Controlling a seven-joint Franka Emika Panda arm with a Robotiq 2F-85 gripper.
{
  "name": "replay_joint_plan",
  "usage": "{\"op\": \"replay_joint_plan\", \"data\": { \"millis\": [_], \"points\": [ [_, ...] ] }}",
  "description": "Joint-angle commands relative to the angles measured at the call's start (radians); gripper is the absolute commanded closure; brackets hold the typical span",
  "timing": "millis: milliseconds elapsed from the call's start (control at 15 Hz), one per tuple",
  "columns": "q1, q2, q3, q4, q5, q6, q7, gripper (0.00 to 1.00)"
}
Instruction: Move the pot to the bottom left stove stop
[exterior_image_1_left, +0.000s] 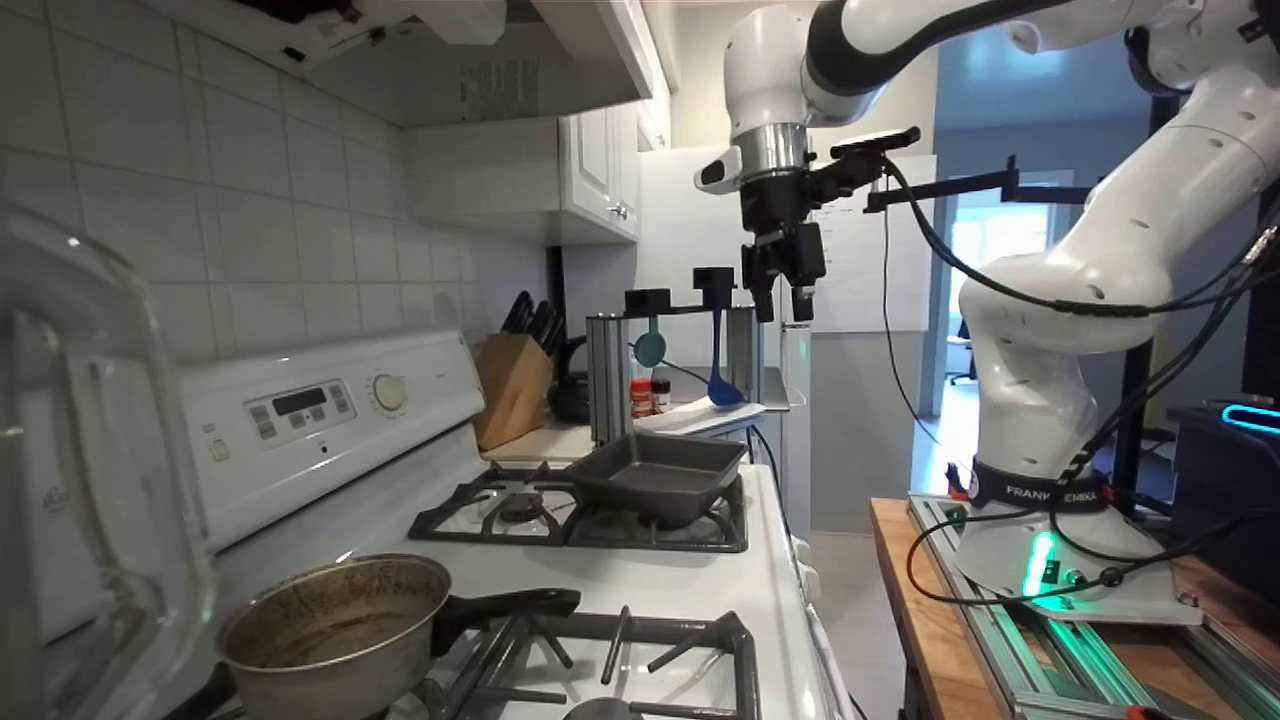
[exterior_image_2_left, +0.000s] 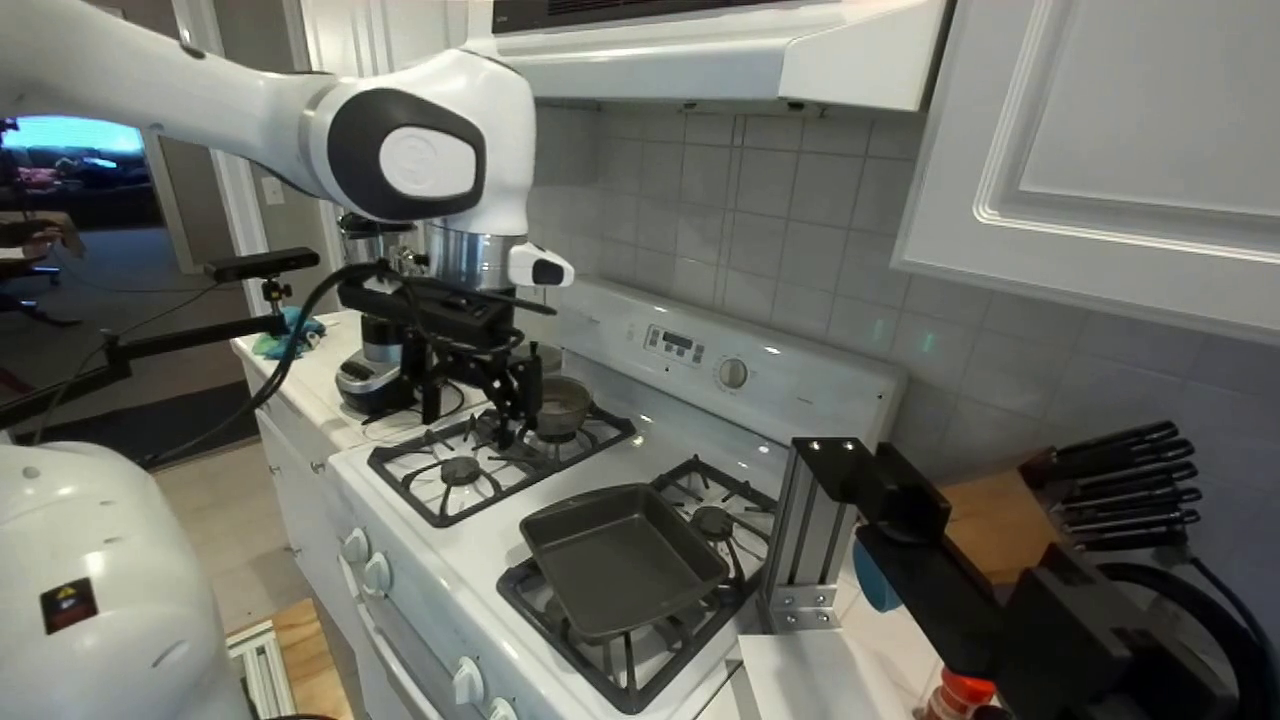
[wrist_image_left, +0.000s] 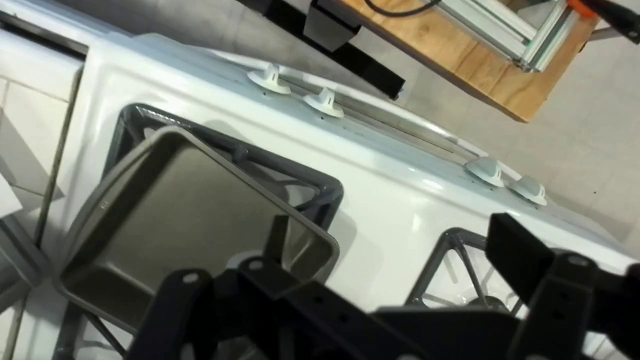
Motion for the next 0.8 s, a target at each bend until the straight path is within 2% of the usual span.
{"op": "replay_joint_plan", "data": {
  "millis": [0,200,400,667,733],
  "points": [
    [0.07,-0.009,0.129,-0.083,0.073,0.222,0.171,0.0],
    [0.115,0.074,0.254,-0.065,0.054,0.382,0.302,0.0],
    [0.124,0.174,0.338,-0.017,0.022,0.475,0.388,0.0],
    [0.095,0.327,0.387,0.047,0.016,0.597,0.507,0.0],
    [0.139,0.226,0.353,-0.015,0.025,0.554,0.456,0.0]
  ]
}}
